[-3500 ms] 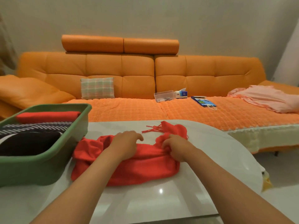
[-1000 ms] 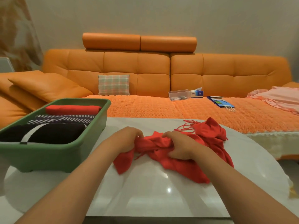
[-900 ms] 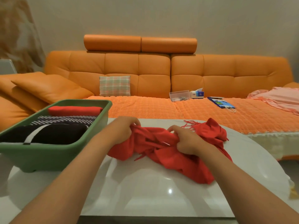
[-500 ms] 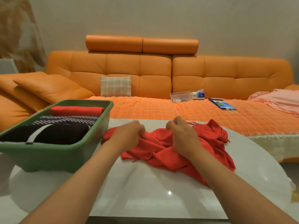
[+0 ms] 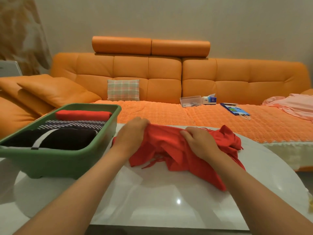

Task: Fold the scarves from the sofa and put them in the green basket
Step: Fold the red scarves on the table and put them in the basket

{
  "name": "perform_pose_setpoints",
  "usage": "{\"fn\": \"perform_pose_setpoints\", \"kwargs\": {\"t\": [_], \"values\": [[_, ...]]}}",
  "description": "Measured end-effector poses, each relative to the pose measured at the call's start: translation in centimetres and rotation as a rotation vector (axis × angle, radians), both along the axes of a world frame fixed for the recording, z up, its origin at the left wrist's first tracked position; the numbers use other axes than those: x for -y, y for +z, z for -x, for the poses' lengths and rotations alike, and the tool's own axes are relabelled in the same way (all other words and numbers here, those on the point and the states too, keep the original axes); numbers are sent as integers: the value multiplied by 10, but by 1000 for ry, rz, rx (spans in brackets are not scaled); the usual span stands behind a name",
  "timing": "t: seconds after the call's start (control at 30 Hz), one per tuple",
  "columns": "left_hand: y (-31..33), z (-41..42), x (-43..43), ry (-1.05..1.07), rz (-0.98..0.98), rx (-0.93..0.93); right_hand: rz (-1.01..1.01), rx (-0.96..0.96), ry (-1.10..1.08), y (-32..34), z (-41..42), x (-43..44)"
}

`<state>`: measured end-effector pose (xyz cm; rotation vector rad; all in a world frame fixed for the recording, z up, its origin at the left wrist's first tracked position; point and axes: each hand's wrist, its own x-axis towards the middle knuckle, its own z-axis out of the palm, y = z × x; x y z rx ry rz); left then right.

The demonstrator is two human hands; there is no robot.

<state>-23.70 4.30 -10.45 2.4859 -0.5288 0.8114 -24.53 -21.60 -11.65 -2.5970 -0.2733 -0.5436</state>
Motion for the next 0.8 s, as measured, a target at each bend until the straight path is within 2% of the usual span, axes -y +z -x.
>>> {"fn": "perform_pose_setpoints", "kwargs": {"t": [0.03, 0.1, 0.17, 0.2, 0.27, 0.33, 0.4, 0.43, 0.5, 0.53, 0.6, 0.67, 0.73, 0.8], "values": [[12, 4, -2, -25, 106, 56, -92, 4, 30, 6, 1, -1], [32, 13, -7, -74, 217, 35, -232, -75, 115, 16, 5, -4], [46, 21, -13, -41, 77, -122, -170, -142, 147, 18, 10, -6], [50, 24, -17, -5, -72, -253, -99, -184, 136, 17, 11, -5], [48, 28, -21, 25, -314, -633, -1, -353, 96, 13, 13, -5], [40, 33, -22, 33, -432, -993, -7, -560, 82, 11, 15, -8], [30, 39, -19, 21, -494, -1163, 91, -585, 102, 8, 15, -9], [25, 40, -16, -2, -515, -1127, 187, -517, 104, 6, 13, -9], [14, 41, -9, -28, -527, -836, 343, -409, 118, 0, 10, -11], [9, 43, -4, -74, -488, -721, 390, -417, 122, -4, 8, -12], [2, 53, 6, -247, -419, -784, 501, -510, 99, -12, 5, -12], [-9, 58, 12, -333, -551, -818, 582, -588, 61, -20, -1, -6], [-16, 48, 11, -277, -654, -677, 590, -631, 18, -26, -5, 8], [-12, 33, 1, -103, -695, -582, 634, -623, -37, -30, -7, 25]]}}
